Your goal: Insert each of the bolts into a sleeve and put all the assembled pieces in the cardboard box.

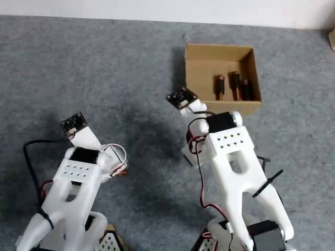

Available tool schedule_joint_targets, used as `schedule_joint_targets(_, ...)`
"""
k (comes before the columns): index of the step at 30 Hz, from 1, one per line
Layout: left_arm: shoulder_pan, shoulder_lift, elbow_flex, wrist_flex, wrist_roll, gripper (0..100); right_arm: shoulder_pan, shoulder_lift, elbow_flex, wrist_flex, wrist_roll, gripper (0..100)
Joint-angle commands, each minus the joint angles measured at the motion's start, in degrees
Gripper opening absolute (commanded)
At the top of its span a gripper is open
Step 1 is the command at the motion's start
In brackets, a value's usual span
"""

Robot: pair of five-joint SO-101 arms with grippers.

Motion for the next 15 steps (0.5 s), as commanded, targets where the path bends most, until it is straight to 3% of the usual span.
schedule_joint_targets(1,3.30,-1.19,1.19,-0.97,0.44,27,0.66,-2.15,-0.22,-0.92,0.70,0.5)
schedule_joint_targets(10,5.05,-1.19,3.12,-3.16,4.22,27,0.75,-2.15,0.66,-0.84,0.70,0.5)
schedule_joint_targets(15,-0.04,-1.19,4.26,-6.59,4.31,27,0.75,-2.15,4.88,-4.44,0.79,0.5)
